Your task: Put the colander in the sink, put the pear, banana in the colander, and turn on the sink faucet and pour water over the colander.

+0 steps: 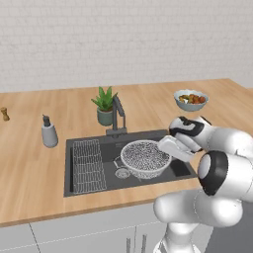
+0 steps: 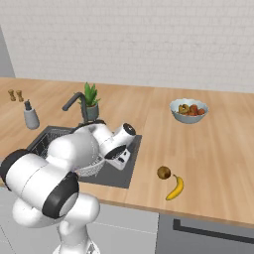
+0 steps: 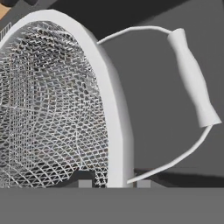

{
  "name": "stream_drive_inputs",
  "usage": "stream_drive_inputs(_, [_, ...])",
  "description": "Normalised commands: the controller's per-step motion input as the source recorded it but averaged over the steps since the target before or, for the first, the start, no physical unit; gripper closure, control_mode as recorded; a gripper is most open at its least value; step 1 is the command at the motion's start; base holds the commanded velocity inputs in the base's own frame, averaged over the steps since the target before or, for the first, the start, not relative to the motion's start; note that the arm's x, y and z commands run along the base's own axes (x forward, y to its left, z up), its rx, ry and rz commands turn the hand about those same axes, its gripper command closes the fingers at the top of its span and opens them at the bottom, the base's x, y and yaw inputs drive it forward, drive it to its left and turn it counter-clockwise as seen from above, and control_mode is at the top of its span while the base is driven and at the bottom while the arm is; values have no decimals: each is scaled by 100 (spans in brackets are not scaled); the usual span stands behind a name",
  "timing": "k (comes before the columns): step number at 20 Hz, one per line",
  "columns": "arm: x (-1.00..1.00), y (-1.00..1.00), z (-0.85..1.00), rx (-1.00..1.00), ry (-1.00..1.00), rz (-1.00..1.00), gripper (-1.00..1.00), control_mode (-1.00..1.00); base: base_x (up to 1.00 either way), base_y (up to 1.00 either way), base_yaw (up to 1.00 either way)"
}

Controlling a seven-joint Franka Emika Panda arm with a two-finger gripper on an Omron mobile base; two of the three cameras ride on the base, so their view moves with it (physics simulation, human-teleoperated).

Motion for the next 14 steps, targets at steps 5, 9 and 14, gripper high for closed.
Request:
stream_drive_inputs(5, [33,7,0,0,0,8,100,-100,0,0,0])
stream_drive_inputs(9, [26,12,0,0,0,5,100,-100,0,0,0])
stream_drive_inputs(14, [10,24,-5,-2,0,6,100,-100,0,0,0])
